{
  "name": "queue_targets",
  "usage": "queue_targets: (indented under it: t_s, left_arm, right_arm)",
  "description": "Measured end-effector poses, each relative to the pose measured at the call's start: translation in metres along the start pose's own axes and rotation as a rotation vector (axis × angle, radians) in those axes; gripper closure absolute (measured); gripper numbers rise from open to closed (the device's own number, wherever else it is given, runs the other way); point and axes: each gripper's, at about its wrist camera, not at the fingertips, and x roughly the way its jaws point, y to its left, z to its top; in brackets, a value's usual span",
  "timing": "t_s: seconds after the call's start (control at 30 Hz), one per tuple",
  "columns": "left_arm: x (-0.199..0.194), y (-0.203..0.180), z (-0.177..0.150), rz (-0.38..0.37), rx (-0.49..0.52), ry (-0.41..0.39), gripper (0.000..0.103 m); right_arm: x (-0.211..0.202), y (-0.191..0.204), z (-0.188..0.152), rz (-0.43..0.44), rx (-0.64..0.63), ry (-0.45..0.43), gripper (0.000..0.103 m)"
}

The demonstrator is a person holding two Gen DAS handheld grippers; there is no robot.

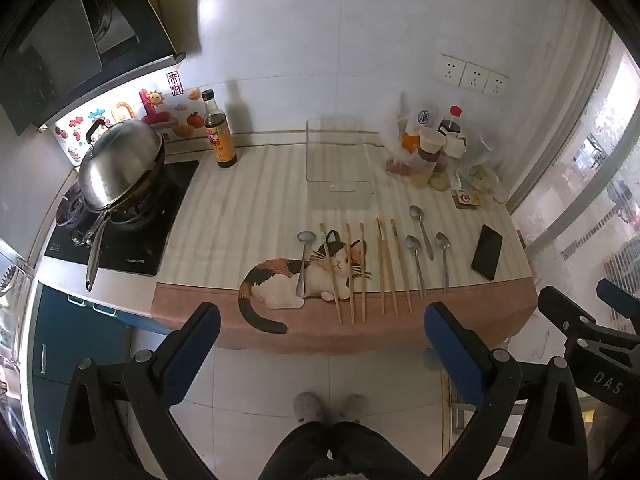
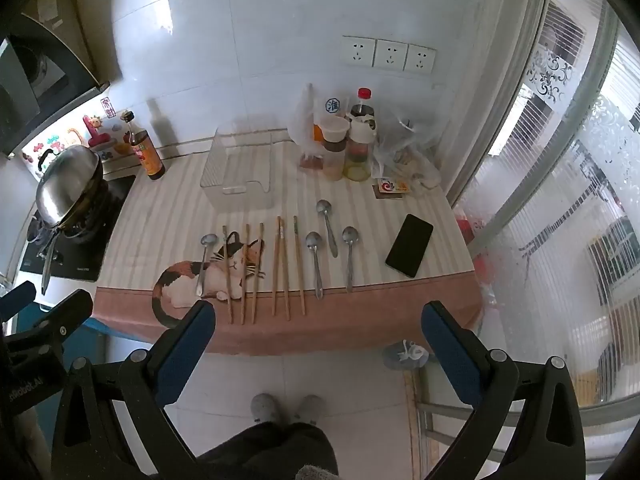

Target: Organize utensils

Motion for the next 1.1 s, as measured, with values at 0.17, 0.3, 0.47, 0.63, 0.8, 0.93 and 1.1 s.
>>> queue_targets:
  t_s: [0.17, 0.3, 0.47, 0.63, 0.8, 0.93, 1.1]
  left_arm:
    - [0.000, 0.000, 0.000, -0.001, -0.001, 0.004, 0.000]
    - [0.000, 0.000, 0.000, -0.003, 0.000, 0.002, 0.000]
    - [-0.001, 0.006, -0.001, -0.002, -0.003, 0.002, 0.000]
    - [0.001, 0.005, -0.001, -0.005, -0.001, 0.003, 0.000]
    - [0.002, 0.006, -0.001, -0.007, -0.001, 0.005, 0.000]
    - [0.003, 0.005, -0.001, -0.007, -0.002, 0.006, 0.000]
    - [0.005, 0.004, 0.000, -0.015, 0.001, 0.007, 0.000]
  right_arm:
    - [0.000, 0.001, -0.001, -0.001, -0.001, -0.003, 0.000]
    - [0.001, 0.001, -0.001, 0.002, 0.000, -0.004, 0.000]
    - [0.004, -0.004, -0.001, 0.009, 0.000, 0.000, 0.000]
    - [0.001, 0.004, 0.003, 0.007, 0.000, -0.002, 0.000]
    - [0.004, 0.001, 0.004, 0.006, -0.002, -0.001, 0.000]
    - [0.002, 0.007, 0.002, 0.010, -0.001, 0.001, 0.000]
    - [0.003, 0.009, 0.000, 0.024, 0.002, -0.001, 0.000]
